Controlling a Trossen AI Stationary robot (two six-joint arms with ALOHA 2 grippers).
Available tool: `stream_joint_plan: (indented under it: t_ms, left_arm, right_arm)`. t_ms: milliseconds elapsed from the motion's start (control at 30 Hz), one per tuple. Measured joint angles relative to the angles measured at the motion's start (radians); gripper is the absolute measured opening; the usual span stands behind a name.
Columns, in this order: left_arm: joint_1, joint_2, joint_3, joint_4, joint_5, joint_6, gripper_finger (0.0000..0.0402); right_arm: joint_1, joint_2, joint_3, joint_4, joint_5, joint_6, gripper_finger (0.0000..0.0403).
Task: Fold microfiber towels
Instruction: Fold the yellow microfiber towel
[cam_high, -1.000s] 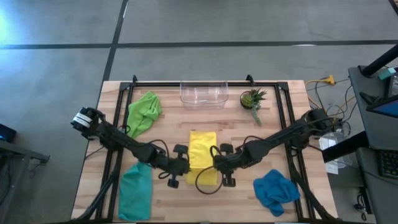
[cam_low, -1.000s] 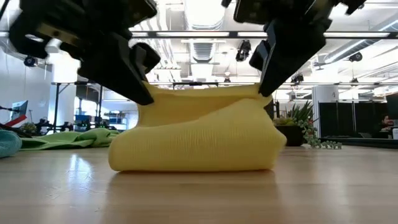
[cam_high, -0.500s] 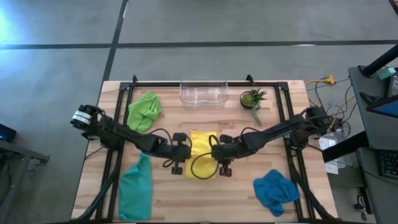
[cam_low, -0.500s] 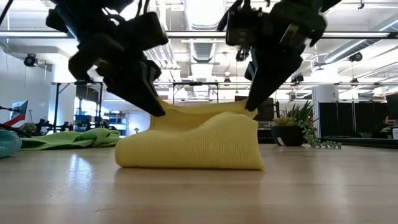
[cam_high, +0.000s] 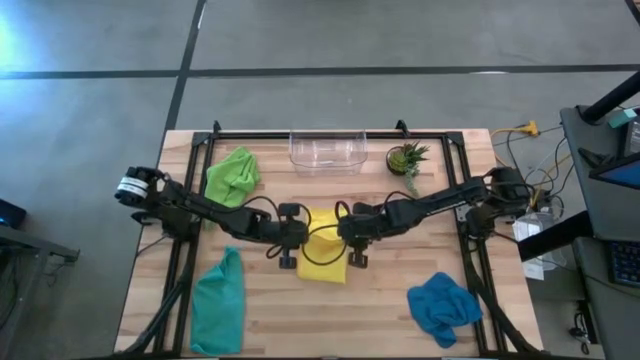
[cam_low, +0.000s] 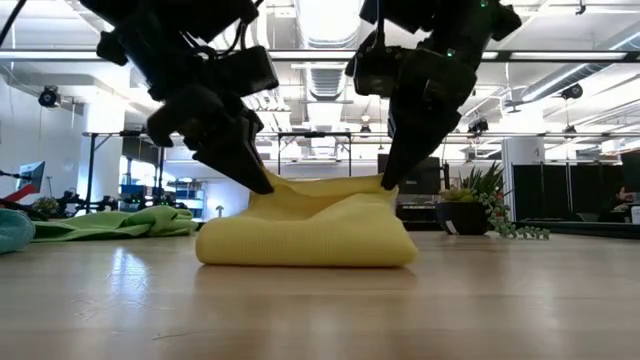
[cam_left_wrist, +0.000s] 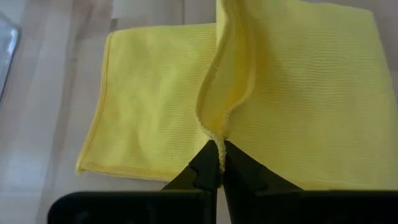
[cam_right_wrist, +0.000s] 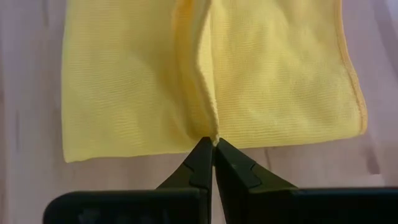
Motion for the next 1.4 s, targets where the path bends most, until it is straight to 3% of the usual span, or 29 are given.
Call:
stream_joint_plan:
  t_ms: [567, 1200, 1400]
  left_arm:
    - [0.057, -0.061, -0.015, 0.029, 0.0, 0.046, 0.0]
    - [0.14, -0.087, -0.051, 0.089, -0.08, 0.043, 0.0]
    - [0.112, -0.1, -0.051, 0.088, 0.083, -0.014, 0.0]
  right_arm:
    - [-0.062, -0.026, -0.005, -0.01, -0.001, -0.006, 0.0009]
    - [-0.151, -0.048, -0.006, -0.012, 0.023, -0.006, 0.0009]
    - [-0.105, -0.061, -0.006, -0.013, -0.07, 0.006, 0.0009]
